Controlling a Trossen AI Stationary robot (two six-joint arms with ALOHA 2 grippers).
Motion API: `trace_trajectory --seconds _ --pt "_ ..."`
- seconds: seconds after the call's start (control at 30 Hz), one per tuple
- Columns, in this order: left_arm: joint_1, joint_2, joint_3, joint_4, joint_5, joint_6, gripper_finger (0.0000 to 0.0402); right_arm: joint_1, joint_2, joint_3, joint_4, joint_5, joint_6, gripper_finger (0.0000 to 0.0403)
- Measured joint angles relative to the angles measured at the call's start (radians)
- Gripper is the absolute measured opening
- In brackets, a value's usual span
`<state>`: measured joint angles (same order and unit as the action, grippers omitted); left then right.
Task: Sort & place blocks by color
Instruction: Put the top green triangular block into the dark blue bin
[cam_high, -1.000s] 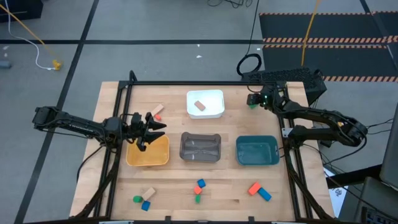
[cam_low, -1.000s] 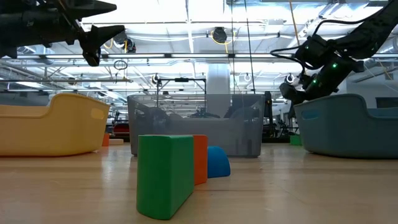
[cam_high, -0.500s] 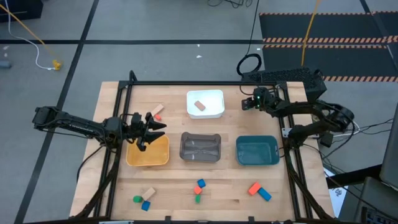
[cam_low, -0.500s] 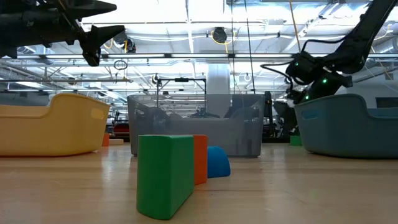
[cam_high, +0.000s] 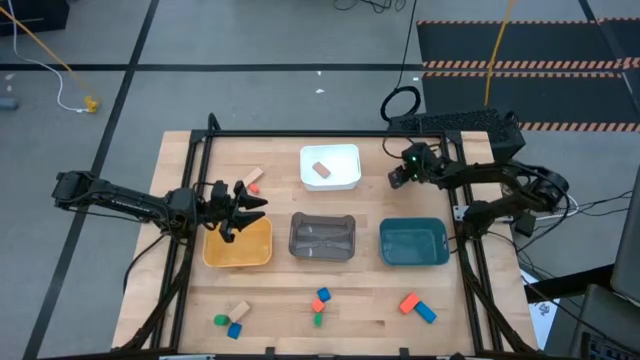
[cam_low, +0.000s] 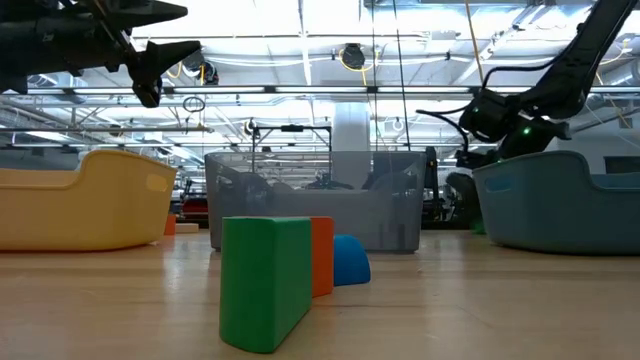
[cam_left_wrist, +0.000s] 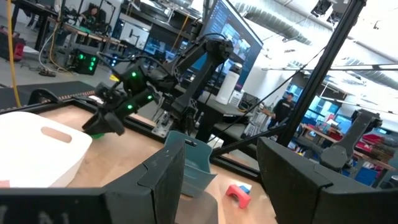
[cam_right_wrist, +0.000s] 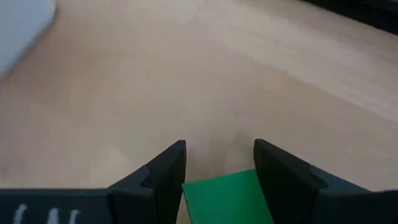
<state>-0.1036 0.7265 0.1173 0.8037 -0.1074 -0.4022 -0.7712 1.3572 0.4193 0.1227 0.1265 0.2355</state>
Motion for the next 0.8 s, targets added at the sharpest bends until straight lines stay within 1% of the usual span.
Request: trace_trajectory --seconds 0.2,0.27,0.3,0.33,0.37,0.4,0.47,0.5,0.53,0.67,0.8 --pt "0.0 0.0 0.0 0.001 0.0 -0.004 0.02 0.0 -0.102 -0.003 -0.066 -0.006 -0.298 0.018" --pt "0.0 0.0 0.0 0.001 0.0 -0.007 0.02 0.0 -0.144 -0.003 -0.076 -0.005 -0.335 0.018" --pt "0.0 0.0 0.0 0.001 0.0 -0.011 0.02 0.0 -0.171 -0.003 -0.074 -0.004 -0.324 0.018" --pt "0.0 0.0 0.0 0.001 0.0 -0.017 0.02 0.0 -0.199 -0.003 -0.072 -0.001 -0.29 0.018" --pt "0.0 0.0 0.0 0.001 0.0 -0.02 0.02 0.0 -0.227 -0.003 -0.068 -0.001 -0.22 0.018" --pt "0.0 0.0 0.0 0.001 -0.001 -0.022 0.02 0.0 -0.252 -0.002 -0.07 0.0 -0.117 0.018" --pt "0.0 0.0 0.0 0.001 -0.015 -0.021 0.02 0.0 -0.295 -0.002 -0.096 -0.001 0.155 0.018" --pt "0.0 0.0 0.0 0.001 -0.026 -0.021 0.02 0.003 -0.312 -0.002 -0.118 -0.002 0.262 0.018" --pt "0.0 0.0 0.0 0.001 -0.036 -0.017 0.02 0.008 -0.32 -0.002 -0.138 -0.002 0.32 0.018" --pt "0.0 0.0 0.0 0.001 -0.052 0.011 0.02 0.037 -0.316 -0.002 -0.194 -0.001 0.375 0.018" --pt "0.0 0.0 0.0 0.001 -0.053 0.017 0.02 0.047 -0.31 -0.002 -0.261 0.0 0.384 0.018"
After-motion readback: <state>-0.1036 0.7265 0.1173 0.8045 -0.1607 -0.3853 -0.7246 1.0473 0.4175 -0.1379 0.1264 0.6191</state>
